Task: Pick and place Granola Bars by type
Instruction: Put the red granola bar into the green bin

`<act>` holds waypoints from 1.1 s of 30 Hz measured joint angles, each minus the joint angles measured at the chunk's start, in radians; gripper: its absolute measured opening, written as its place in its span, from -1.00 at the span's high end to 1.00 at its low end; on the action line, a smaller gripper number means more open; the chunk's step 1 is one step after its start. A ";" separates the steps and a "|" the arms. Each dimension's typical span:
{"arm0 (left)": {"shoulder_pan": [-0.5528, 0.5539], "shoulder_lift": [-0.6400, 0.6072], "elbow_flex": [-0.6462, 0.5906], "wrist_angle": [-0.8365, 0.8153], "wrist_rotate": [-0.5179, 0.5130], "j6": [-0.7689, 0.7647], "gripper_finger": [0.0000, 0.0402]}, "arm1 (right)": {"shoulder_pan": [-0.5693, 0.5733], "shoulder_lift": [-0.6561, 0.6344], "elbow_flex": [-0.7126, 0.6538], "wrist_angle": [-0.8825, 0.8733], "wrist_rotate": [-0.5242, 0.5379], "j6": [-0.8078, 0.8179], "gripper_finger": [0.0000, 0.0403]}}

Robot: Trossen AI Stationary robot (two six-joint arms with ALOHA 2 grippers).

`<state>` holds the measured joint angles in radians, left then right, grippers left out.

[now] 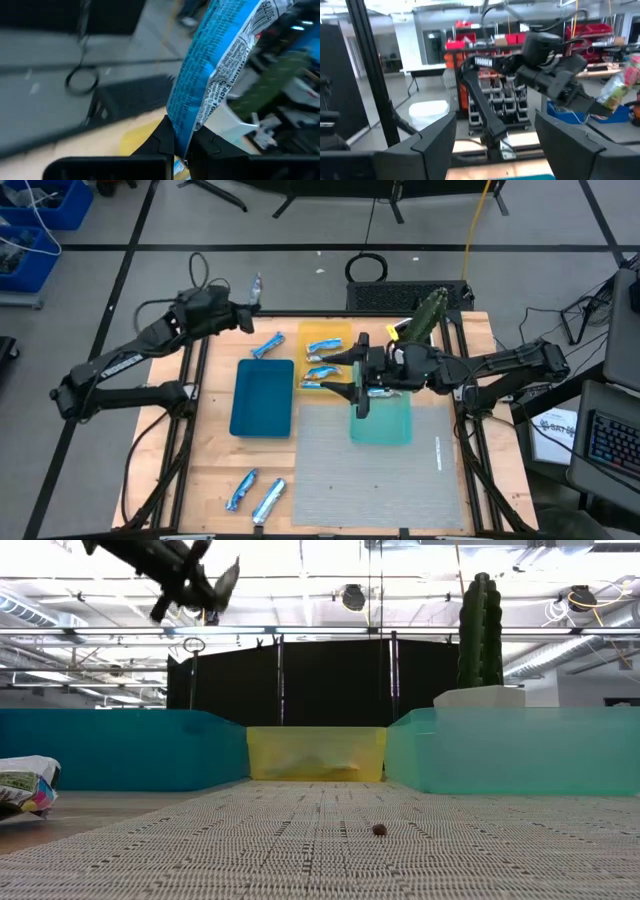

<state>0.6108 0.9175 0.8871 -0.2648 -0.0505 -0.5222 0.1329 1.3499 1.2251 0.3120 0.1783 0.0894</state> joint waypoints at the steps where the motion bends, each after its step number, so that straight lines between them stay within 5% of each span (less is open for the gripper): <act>1: -0.018 -0.011 0.000 0.025 0.000 0.037 0.89 | 0.000 -0.001 0.000 0.012 0.000 0.001 -0.32; 10: -0.213 -0.042 0.000 0.227 0.024 0.274 0.89 | 0.000 -0.005 0.000 0.080 -0.025 0.108 -0.35; 22: -0.518 -0.040 0.000 0.350 -0.054 0.346 0.89 | 0.000 -0.004 0.193 -0.202 0.017 0.041 -0.35; 33: -0.639 0.079 0.001 0.538 -0.084 0.384 0.89 | -0.002 -0.003 0.229 -0.234 0.086 0.027 -0.34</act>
<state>-0.0285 0.9962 0.8883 0.2733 -0.1349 -0.1379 0.1308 1.3468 1.4536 0.0778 0.2644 0.1166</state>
